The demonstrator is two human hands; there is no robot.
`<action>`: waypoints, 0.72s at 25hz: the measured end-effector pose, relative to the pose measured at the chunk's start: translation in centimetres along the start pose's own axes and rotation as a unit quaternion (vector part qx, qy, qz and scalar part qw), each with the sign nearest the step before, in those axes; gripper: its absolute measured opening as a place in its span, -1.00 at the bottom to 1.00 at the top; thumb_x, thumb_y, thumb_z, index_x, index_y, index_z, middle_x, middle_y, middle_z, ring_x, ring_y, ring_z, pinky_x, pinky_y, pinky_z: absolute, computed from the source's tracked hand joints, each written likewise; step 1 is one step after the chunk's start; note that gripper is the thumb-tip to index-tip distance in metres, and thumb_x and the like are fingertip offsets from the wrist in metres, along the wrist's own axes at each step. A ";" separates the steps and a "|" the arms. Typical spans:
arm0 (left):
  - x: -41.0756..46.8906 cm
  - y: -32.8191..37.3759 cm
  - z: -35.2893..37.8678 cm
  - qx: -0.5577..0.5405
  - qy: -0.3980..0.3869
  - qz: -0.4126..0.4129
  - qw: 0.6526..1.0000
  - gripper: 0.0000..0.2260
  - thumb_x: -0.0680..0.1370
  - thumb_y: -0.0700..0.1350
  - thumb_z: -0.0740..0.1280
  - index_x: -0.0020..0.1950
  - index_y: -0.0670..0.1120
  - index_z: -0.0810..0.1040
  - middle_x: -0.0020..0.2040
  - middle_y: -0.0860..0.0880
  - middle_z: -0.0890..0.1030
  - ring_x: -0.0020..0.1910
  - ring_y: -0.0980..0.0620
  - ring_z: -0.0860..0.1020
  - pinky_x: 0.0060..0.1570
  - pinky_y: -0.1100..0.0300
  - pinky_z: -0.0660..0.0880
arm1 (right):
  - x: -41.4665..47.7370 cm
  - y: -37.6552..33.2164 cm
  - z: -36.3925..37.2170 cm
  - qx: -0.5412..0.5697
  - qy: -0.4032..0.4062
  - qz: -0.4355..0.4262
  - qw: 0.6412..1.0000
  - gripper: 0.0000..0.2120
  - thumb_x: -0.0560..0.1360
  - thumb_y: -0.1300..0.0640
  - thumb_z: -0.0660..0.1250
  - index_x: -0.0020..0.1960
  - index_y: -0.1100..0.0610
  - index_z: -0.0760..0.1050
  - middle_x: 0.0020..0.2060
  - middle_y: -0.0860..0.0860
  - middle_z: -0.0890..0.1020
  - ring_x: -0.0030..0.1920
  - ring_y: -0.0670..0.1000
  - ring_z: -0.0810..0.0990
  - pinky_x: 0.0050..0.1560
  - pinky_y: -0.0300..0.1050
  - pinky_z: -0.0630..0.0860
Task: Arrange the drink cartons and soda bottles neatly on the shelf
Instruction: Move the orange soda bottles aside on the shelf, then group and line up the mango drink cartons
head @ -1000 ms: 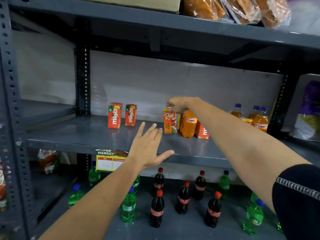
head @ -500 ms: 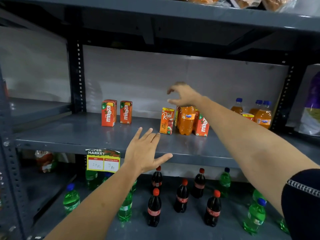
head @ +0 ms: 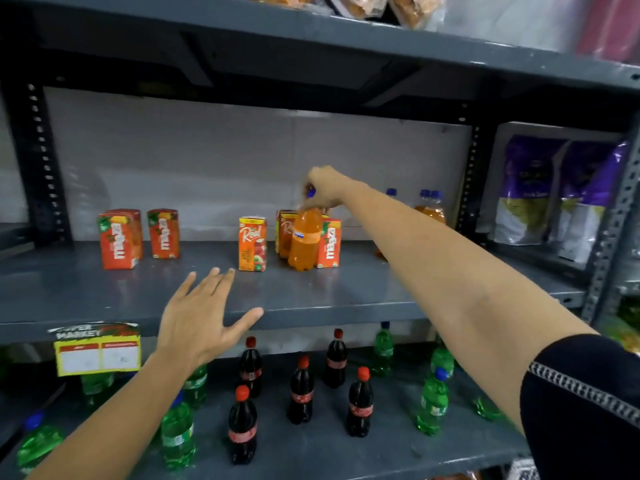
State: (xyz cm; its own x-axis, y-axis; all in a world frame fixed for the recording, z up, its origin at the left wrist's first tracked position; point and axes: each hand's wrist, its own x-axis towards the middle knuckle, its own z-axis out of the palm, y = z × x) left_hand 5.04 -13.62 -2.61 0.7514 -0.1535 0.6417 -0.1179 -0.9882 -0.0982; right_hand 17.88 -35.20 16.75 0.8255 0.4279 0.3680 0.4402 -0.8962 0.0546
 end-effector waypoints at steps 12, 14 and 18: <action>5.8 19.1 1.5 -0.044 0.016 0.058 0.997 -0.10 0.41 0.48 -0.23 0.46 -0.16 0.23 0.45 -0.09 0.35 0.48 0.01 0.16 0.48 0.00 -0.13 | -3.8 12.4 -2.3 0.049 0.010 -0.022 0.999 -0.85 0.44 0.08 0.41 -0.10 0.12 0.49 -0.16 0.07 0.61 -0.34 -0.14 0.53 -0.43 -0.37 0.34; 6.2 20.1 2.1 -0.022 0.013 0.049 0.998 -0.08 0.40 0.48 -0.26 0.45 -0.16 0.26 0.43 -0.09 0.38 0.48 0.00 0.16 0.49 -0.03 -0.10 | -3.3 13.8 -1.8 0.058 0.016 -0.011 0.998 -0.88 0.46 0.12 0.38 -0.08 0.14 0.48 -0.11 0.12 0.62 -0.33 -0.12 0.54 -0.40 -0.35 0.38; 6.0 20.3 2.5 -0.007 0.019 0.028 0.999 -0.09 0.40 0.49 -0.26 0.43 -0.14 0.29 0.41 -0.08 0.42 0.45 0.00 0.24 0.46 -0.03 -0.02 | -2.4 15.5 -0.2 0.040 0.022 0.007 0.999 -0.80 0.49 0.17 0.34 0.07 0.25 0.52 -0.06 0.17 0.62 -0.24 0.01 0.62 -0.30 -0.25 0.49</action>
State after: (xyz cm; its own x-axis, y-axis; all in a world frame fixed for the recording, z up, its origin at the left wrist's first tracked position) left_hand 8.81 -34.65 -2.64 0.7178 -0.2081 0.6644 -0.1680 -0.9779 -0.1248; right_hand 22.65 -50.13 16.95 0.8159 0.4082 0.4096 0.4574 -0.8889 -0.0252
